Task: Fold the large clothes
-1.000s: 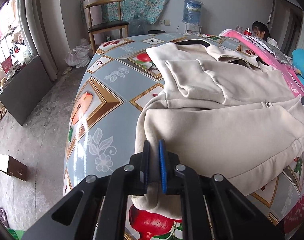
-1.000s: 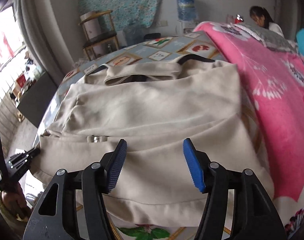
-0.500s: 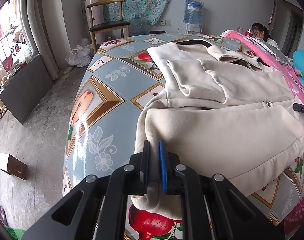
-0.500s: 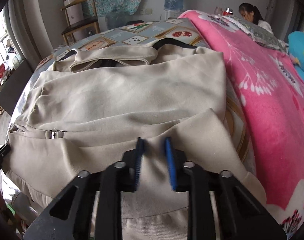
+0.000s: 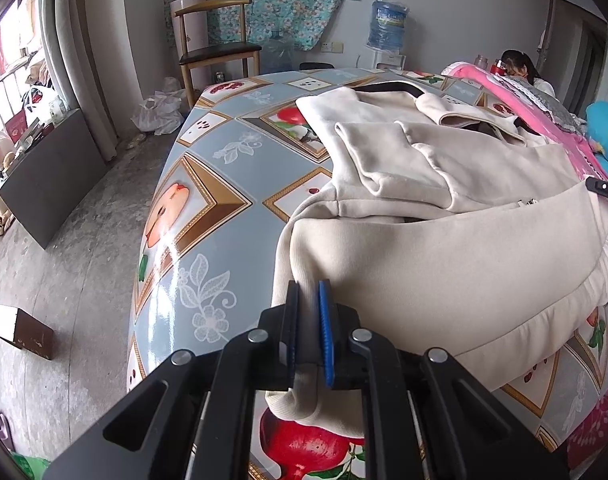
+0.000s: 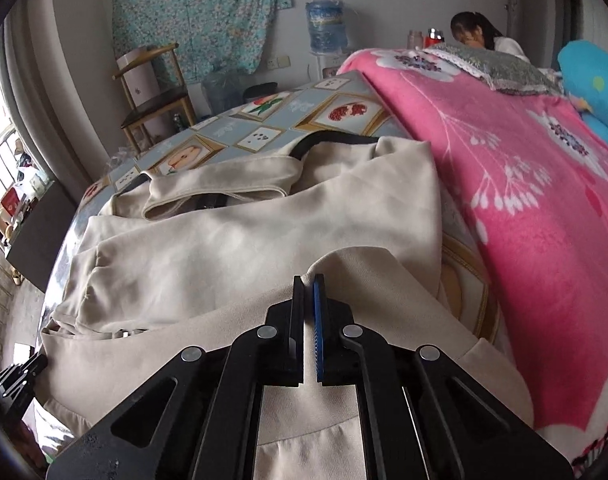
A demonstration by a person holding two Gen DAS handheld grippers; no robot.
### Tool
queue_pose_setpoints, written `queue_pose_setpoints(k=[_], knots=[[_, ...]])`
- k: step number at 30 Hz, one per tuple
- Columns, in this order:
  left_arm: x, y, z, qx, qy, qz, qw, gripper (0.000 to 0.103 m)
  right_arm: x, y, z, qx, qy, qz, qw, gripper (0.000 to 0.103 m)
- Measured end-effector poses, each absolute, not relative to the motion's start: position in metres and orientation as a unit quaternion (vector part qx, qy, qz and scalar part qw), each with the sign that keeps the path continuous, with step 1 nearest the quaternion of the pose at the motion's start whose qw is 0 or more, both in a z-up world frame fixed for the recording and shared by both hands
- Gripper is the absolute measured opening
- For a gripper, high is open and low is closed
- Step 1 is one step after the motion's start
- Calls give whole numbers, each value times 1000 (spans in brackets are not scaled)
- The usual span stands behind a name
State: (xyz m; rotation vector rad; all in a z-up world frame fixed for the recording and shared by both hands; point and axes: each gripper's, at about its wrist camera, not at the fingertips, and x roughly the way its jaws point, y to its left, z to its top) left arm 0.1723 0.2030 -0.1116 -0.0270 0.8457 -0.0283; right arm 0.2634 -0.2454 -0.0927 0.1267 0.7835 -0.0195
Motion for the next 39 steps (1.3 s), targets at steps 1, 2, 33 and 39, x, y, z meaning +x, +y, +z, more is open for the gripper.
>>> queue_pose_setpoints(k=[1, 2, 33, 39], knots=[[172, 203, -111, -13, 410, -13, 912, 10, 268, -245, -101, 61, 387, -13, 920, 4], [173, 203, -111, -13, 411, -12, 912, 10, 272, -246, -108, 62, 392, -15, 918, 4], [160, 23, -100, 15, 404, -273, 873, 25, 269, -257, -108, 106, 388, -5, 915, 4], [182, 32, -105, 46, 407, -230, 883, 25, 268, -259, -112, 114, 388, -1, 915, 4]])
